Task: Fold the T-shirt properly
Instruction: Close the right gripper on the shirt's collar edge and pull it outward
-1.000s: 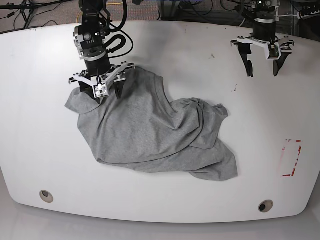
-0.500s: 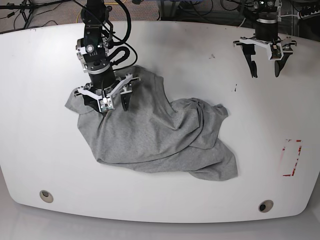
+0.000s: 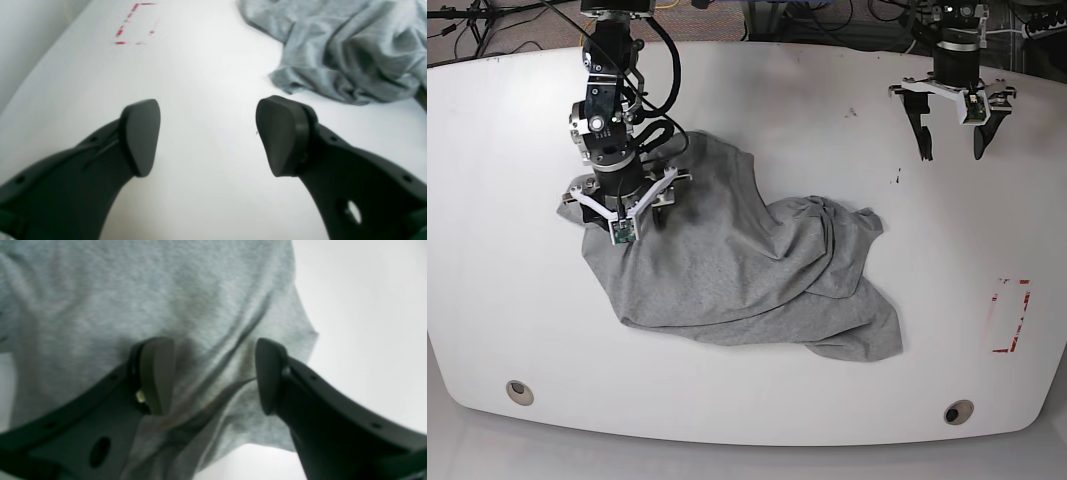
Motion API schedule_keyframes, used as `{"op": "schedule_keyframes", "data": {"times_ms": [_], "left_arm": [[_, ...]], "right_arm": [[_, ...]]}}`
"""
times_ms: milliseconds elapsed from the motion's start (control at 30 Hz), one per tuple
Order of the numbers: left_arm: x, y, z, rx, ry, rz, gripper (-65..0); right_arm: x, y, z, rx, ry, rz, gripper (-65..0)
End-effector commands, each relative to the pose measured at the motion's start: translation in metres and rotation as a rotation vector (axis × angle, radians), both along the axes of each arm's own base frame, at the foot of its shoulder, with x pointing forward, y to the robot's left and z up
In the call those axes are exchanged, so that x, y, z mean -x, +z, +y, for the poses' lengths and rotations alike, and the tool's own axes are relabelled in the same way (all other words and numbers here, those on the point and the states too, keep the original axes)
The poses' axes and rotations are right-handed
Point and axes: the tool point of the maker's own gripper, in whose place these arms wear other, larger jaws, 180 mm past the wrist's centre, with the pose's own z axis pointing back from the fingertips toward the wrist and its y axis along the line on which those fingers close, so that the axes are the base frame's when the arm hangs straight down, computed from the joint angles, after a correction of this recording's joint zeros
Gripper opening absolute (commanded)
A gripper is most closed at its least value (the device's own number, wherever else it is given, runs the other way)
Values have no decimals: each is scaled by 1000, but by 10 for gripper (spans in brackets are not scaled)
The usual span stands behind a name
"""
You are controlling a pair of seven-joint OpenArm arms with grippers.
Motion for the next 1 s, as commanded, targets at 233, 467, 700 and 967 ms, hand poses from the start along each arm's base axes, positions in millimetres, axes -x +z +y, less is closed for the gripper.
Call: {"op": "schedule_keyframes", "data": {"times_ms": [233, 467, 700, 967], "left_arm": [[-3, 10, 0, -22, -4, -35, -193], [-3, 9, -4, -15, -13, -34, -205], [-8, 14, -1, -27, -9, -56, -199], [-8, 15, 0, -27, -5, -60, -197]], "right_arm": [[-14, -1, -45, 7, -125, 6, -292], [-17, -3, -57, -48, -171, -1, -288], [-10, -2, -65, -89, -202, -13, -287], [-7, -7, -66, -85, -203, 0, -287]]}}
